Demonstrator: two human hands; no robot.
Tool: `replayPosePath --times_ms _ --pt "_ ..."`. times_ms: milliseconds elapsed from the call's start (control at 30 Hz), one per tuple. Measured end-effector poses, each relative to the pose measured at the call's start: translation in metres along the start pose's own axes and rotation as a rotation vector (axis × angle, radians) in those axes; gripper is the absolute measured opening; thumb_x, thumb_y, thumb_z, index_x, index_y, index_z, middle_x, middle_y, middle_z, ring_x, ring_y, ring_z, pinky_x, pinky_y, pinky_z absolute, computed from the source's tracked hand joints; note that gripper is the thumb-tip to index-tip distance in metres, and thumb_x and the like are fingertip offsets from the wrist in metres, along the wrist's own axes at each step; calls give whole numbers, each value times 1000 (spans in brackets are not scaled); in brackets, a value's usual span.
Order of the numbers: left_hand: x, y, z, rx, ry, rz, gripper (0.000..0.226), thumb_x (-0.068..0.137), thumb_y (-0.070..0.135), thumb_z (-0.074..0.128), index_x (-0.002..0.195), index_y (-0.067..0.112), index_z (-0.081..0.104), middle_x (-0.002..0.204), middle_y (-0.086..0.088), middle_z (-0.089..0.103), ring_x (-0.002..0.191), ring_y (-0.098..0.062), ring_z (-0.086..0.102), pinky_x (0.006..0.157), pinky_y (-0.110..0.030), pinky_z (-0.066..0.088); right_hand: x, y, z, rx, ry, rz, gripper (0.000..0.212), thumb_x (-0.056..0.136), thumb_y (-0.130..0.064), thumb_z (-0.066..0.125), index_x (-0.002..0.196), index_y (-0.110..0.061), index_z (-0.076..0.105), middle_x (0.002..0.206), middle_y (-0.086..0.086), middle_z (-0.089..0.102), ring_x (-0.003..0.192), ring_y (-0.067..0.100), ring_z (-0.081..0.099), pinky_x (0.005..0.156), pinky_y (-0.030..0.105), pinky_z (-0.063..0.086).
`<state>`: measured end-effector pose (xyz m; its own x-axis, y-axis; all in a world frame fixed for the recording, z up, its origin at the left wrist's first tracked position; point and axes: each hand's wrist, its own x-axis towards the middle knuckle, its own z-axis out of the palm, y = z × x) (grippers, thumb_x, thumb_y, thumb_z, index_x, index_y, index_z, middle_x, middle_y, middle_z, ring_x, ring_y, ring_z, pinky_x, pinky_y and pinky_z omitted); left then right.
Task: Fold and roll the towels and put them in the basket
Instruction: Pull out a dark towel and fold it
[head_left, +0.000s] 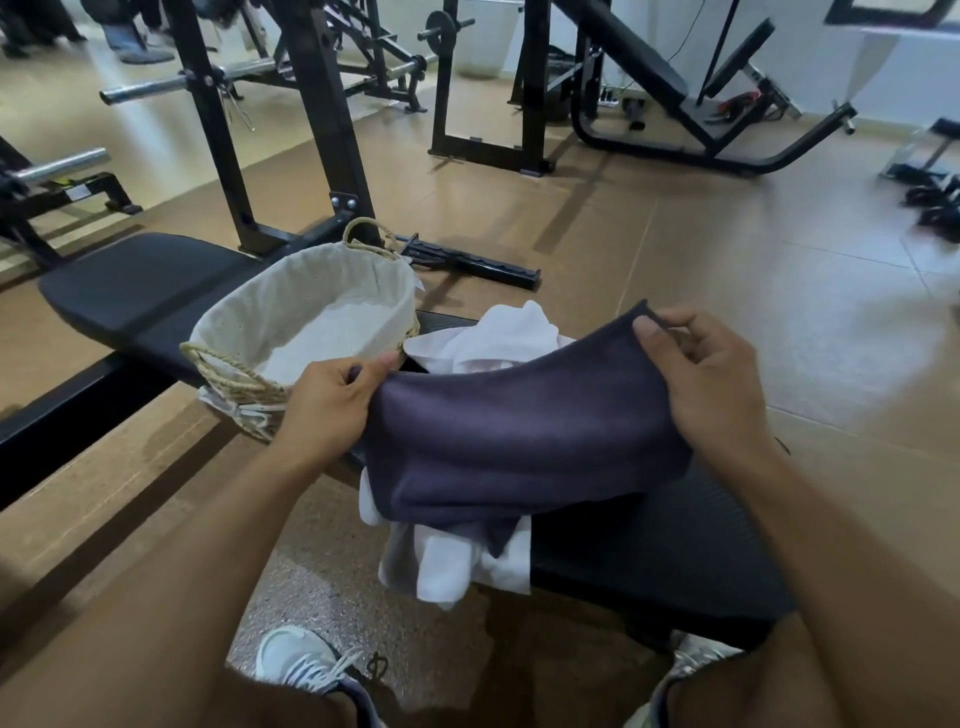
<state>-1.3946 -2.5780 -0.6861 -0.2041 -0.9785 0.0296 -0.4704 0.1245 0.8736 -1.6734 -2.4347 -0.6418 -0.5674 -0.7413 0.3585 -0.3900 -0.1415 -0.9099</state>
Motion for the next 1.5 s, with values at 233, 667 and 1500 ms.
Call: replayPosePath --times_ms 233,667,1500 --pt "-32 42 39 -112 -63 210 31 85 38 79 77 17 58 70 -11 68 58 -13 57 59 -29 49 -25 5 30 -155 -168 -69 8 91 -21 74 89 -28 70 79 -1 73 73 14 68 71 27 54" --pt "-58 59 43 -246 -150 254 20 88 20 78 105 25 70 66 7 72 63 -6 69 60 -19 53 -49 -1 52 -240 -157 -160 7 90 -30 73 95 -34 68 84 -22 67 84 3 66 77 20 54" --pt "-45 47 34 -89 -299 350 12 92 15 73 85 17 63 76 -3 71 59 -7 59 58 -16 44 -21 -3 17 -448 -634 -50 18 76 -43 84 86 -33 73 78 -14 71 77 4 65 70 23 51"
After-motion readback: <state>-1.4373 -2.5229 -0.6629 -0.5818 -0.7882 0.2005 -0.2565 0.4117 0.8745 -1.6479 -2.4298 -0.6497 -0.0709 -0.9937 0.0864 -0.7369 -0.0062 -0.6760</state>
